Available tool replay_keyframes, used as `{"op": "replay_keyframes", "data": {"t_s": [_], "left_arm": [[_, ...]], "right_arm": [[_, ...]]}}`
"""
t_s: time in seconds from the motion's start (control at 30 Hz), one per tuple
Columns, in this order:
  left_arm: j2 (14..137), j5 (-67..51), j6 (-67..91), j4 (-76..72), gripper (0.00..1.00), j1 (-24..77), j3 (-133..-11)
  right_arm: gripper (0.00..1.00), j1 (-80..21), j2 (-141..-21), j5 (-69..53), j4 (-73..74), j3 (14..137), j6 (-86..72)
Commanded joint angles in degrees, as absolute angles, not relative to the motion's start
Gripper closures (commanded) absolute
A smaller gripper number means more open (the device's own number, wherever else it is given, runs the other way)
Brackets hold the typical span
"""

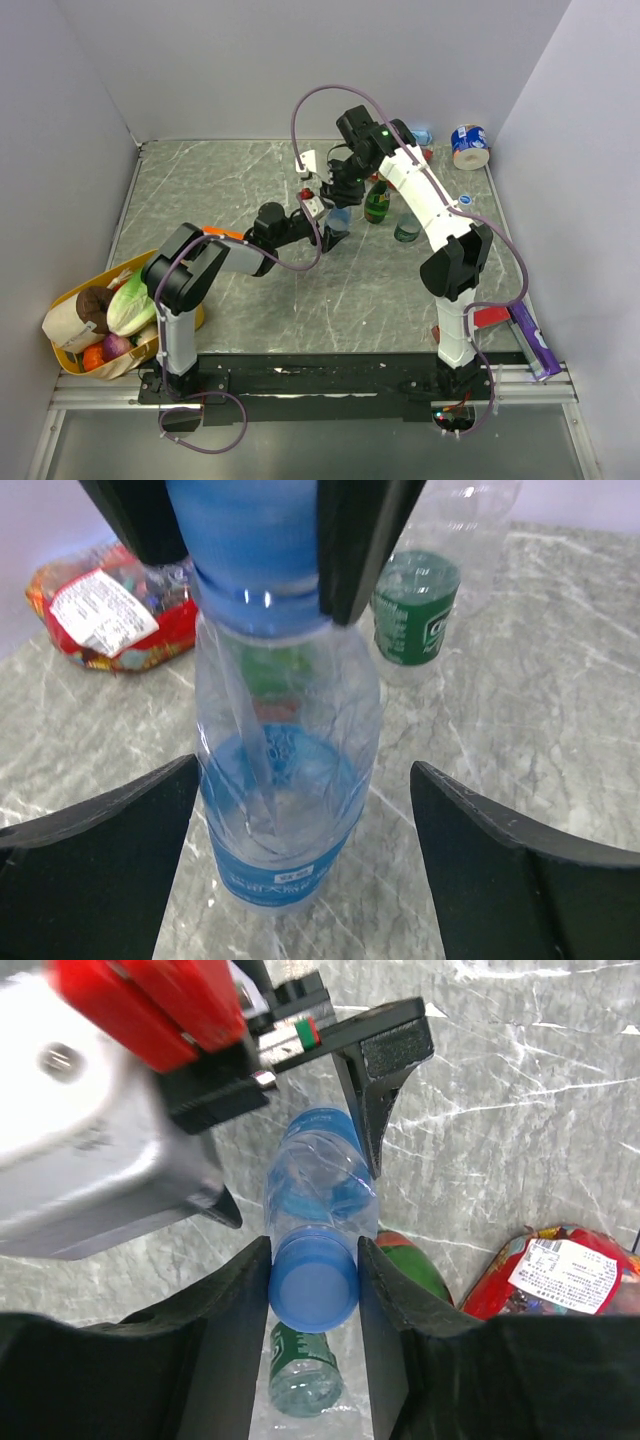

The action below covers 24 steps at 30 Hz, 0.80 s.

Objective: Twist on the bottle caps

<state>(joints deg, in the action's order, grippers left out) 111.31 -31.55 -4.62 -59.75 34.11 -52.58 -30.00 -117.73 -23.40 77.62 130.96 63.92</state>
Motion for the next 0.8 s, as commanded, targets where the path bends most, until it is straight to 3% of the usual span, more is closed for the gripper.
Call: {"op": "replay_keyframes", "data": {"t_s": [0.0, 0.17, 0.2, 0.3, 0.77], "left_arm": [[113.0, -30.4, -2.8, -62.7, 0.08, 34.7, -54.3], [114.2, -29.4, -2.5, -63.5, 0.07, 34.6, -55.1], [114.4, -29.3, -2.6, -63.6, 0.07, 34.7, -55.5], [115.0, -28.3, -2.8, -64.2, 0.07, 34.7, -55.9], [115.1, -26.7, -3.4, -62.3, 0.05, 34.6, -56.9]], "right_arm": [[0.50, -30.7, -118.5, -24.3, 84.6, 131.8, 61.4], [0.43, -30.8, -118.6, -24.1, 80.2, 130.8, 58.8], [0.35, -30.7, -118.5, -24.0, 79.5, 130.7, 58.3], [0.32, -30.6, -118.5, -24.1, 77.6, 130.7, 55.9], [0.30, -29.5, -119.2, -23.1, 73.4, 130.7, 54.8]]}}
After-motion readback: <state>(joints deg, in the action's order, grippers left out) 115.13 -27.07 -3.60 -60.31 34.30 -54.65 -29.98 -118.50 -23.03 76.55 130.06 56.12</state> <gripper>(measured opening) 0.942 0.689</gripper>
